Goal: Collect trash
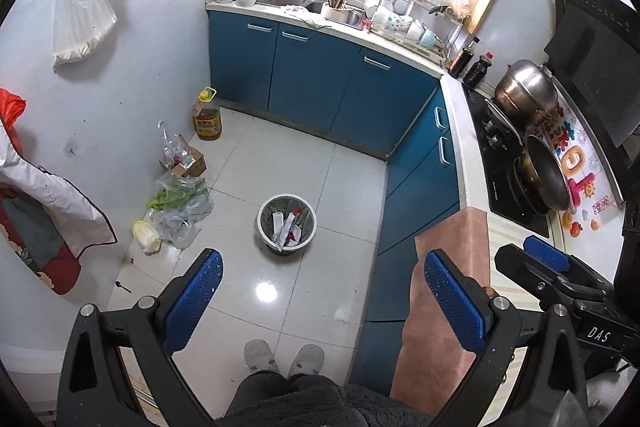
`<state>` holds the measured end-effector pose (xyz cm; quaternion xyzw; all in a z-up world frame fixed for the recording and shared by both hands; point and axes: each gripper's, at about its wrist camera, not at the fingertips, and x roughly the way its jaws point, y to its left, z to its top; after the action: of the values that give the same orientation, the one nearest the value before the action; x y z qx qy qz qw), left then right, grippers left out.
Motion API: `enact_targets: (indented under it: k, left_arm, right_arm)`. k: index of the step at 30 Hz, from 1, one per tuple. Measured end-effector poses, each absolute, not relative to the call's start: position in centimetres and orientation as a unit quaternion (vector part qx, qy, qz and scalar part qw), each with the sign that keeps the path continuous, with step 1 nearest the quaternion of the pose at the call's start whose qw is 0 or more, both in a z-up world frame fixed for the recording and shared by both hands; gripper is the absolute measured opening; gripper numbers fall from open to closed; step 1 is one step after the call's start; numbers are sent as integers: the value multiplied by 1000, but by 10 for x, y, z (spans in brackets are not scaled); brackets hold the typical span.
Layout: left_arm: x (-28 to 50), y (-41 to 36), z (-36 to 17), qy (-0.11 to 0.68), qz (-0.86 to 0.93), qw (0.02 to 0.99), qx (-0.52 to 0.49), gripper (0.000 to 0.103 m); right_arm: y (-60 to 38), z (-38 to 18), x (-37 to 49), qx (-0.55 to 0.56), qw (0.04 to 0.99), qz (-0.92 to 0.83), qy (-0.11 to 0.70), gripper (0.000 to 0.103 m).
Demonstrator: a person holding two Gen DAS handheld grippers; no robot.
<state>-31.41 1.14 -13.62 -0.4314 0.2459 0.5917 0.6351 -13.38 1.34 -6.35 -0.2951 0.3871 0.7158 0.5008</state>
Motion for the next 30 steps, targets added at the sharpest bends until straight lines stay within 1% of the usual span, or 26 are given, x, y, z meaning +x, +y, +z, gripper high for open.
enact_targets:
  k: [30]
  left_arm:
    - [-296, 9, -131, 267, 568, 654, -422, 103]
  right_arm:
    - [-2, -66, -116, -296, 491, 714, 402, 103]
